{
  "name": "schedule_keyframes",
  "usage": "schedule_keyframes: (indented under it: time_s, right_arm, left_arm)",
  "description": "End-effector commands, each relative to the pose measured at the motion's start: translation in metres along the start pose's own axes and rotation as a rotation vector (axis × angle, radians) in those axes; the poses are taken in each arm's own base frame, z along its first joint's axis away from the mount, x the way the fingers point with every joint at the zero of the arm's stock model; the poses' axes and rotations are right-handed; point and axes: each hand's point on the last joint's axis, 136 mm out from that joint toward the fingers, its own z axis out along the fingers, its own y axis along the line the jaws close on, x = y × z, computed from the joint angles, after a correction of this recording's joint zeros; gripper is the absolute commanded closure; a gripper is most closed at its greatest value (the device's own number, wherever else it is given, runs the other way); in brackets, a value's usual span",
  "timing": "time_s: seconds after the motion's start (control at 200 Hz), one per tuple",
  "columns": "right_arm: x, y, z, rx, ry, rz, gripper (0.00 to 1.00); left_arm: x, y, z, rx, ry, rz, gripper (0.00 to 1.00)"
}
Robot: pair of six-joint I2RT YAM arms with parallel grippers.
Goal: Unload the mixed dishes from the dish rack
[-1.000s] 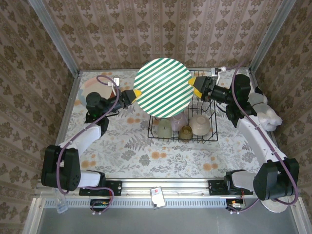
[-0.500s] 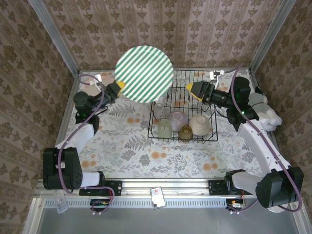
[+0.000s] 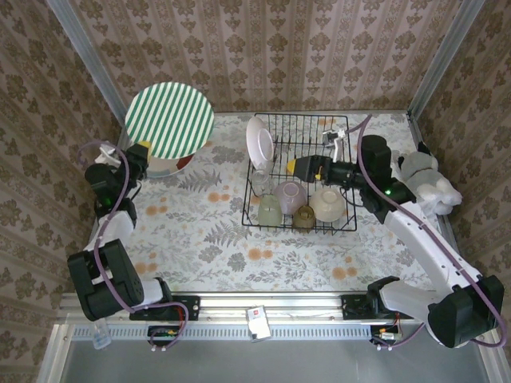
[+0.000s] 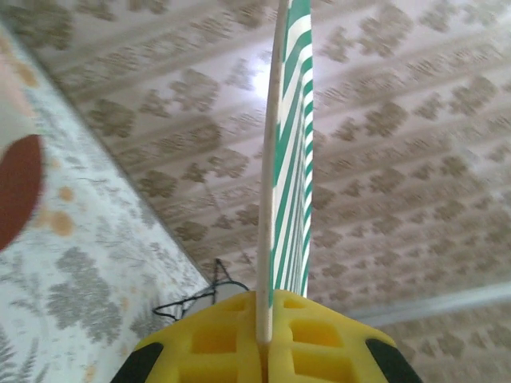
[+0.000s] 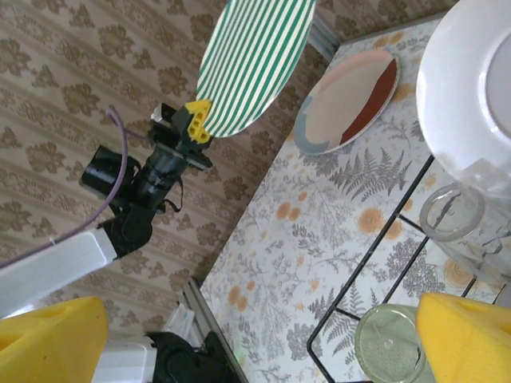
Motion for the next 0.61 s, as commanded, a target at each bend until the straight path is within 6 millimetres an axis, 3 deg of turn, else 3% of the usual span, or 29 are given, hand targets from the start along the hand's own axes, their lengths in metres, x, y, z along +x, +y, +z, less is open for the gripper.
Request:
schedule_keyframes:
  time_s: [0.0, 0.125, 0.265, 0.6]
  right_arm:
    - [0.013, -0.009, 0.006, 0.020, 0.022, -0.030, 0.00]
    - [0.025, -0.009, 0.014, -0.001, 0.060, -0.017, 0.00]
    - [0.034, -0.010, 0.018, -0.009, 0.073, -0.007, 0.00]
    - [0.044, -0.011, 0.031, 0.007, 0.111, -0.021, 0.00]
  left_arm:
    - [-0.016, 0.014, -0.003, -0.049, -0.063, 0.029, 1.00]
    - [-0.039, 0.047, -0.010, -0.149, -0.148, 0.015, 1.00]
    - [-0.050, 0.080, -0.010, -0.217, -0.173, -0.043, 1.00]
    - [-0.060, 0.126, 0.011, -0.270, -0.151, -0.079, 1.00]
